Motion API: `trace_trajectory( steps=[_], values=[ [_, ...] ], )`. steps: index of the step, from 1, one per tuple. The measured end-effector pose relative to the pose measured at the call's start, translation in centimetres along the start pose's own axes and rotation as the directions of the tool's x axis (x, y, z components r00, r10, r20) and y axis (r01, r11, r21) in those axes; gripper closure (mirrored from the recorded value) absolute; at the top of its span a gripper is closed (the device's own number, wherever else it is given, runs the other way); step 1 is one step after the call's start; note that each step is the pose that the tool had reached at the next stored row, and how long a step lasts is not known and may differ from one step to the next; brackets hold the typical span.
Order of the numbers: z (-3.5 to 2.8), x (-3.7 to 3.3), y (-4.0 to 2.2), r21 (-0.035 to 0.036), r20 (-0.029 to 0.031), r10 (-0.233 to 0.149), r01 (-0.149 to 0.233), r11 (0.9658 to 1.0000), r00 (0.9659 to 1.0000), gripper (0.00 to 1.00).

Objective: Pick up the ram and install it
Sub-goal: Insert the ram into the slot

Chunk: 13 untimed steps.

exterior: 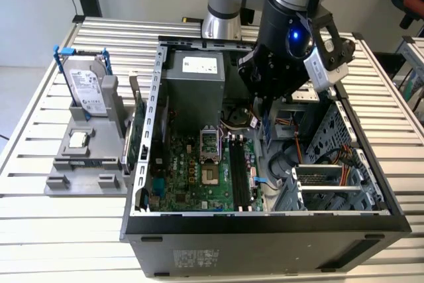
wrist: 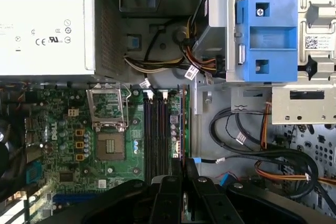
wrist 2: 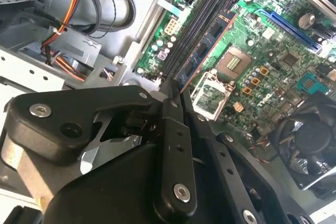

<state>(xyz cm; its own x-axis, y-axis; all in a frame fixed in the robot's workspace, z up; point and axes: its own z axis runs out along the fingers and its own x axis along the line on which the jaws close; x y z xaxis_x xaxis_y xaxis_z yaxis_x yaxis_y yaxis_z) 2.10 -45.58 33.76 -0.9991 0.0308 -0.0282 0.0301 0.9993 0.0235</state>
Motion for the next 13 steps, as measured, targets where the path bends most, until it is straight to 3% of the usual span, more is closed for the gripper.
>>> trace_trajectory(
  steps=[13],
  values=[
    [2.03, 0.05, -0.18, -0.0002, -0.0009, -0.008, 0.008, 1.0, 1.0, 1.0]
  ],
)
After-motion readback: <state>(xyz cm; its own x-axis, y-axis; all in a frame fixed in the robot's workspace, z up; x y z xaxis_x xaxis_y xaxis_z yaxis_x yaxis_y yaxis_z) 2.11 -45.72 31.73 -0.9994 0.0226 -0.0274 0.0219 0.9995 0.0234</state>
